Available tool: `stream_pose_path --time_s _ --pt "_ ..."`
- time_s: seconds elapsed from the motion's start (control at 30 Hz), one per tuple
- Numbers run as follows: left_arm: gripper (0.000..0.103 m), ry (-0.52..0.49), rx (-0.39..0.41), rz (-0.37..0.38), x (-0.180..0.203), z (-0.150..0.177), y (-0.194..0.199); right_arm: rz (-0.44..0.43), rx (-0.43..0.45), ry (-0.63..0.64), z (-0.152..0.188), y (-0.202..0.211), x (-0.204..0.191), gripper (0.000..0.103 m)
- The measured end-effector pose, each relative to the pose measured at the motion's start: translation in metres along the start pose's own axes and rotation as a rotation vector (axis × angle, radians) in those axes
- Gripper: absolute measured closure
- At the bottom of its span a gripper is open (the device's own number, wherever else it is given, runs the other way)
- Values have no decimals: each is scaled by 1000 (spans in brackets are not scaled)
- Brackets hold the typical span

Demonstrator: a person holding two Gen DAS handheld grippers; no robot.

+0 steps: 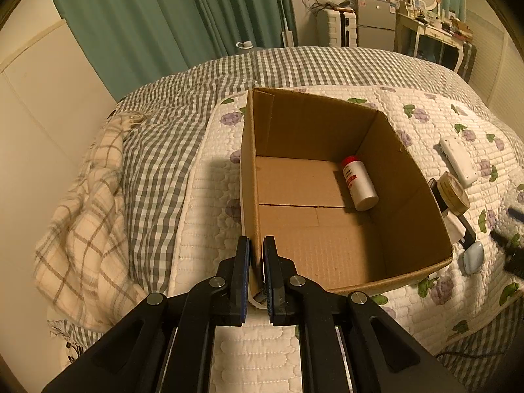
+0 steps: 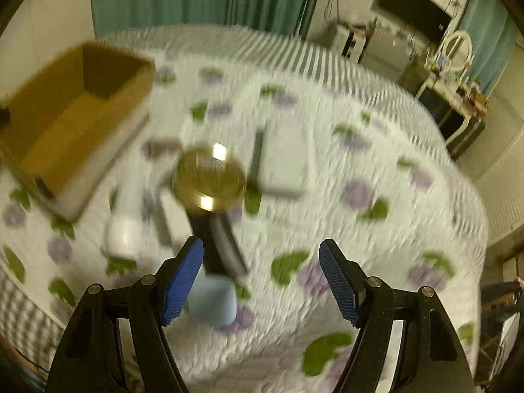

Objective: Organize rigid objects
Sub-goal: 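Grasp the light-blue earbud case with the right tool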

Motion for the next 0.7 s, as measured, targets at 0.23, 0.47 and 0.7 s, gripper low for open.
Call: stream_pose_path --time_s 0.23,0.47,0.7 --pt "95 -4 -2 -9 2 0 0 -49 -88 -1 48 -31 -20 30" --pt "95 -4 0 -8 3 0 1 -54 -123 -24 58 -45 -20 30" --pt "95 -5 2 -7 2 0 1 -82 -148 0 60 -52 -30 46"
Point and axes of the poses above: each gripper's, at about its wrist camera, not at the fingertips, and y roughly against the way its jaws point, x to its right, z to its underside, the point moved 2 cm from there along -y, roughly the way its jaws point, and after that the axes turned 6 degrees about x, right-handed, at the moved point
